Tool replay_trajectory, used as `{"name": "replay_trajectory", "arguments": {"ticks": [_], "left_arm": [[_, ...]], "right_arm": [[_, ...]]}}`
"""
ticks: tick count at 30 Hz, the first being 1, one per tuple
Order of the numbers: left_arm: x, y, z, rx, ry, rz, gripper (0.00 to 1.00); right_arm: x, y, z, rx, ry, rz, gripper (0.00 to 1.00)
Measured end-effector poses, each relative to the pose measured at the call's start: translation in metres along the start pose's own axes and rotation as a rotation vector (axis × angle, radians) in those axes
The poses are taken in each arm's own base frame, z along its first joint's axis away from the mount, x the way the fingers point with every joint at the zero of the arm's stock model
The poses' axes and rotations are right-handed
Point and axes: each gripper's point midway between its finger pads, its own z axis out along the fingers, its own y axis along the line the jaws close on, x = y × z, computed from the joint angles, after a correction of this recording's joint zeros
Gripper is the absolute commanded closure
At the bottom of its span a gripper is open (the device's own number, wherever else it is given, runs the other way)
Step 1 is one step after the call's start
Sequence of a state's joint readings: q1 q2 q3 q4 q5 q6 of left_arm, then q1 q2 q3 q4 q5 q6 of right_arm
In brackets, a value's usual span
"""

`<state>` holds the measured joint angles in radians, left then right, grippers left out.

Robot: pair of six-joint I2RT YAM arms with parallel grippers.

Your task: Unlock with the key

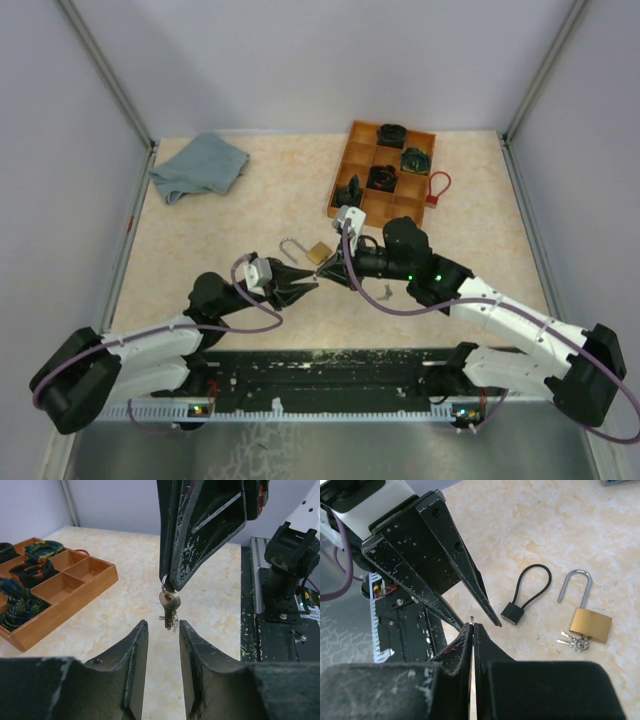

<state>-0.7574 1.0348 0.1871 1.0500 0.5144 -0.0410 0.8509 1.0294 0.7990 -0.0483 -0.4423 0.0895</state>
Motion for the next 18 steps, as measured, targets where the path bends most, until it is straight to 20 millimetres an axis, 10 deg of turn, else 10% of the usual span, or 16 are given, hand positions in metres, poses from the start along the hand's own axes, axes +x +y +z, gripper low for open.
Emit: {"name": "replay_trajectory", "arguments": {"ticks": [9,18], "left_arm": [[-0.005,-0.004,0.002,0.039,-0.025,0.050,0.99],[-0.002,-0.001,0.002,0.030,0.022,0.093,1.00]], "right_arm": [[0.001,0.001,-0.001,-0.006,0.002,0.000,1.00],[0.012,-0.001,-0.009,0.026,0.039,0.007,0.93]]}}
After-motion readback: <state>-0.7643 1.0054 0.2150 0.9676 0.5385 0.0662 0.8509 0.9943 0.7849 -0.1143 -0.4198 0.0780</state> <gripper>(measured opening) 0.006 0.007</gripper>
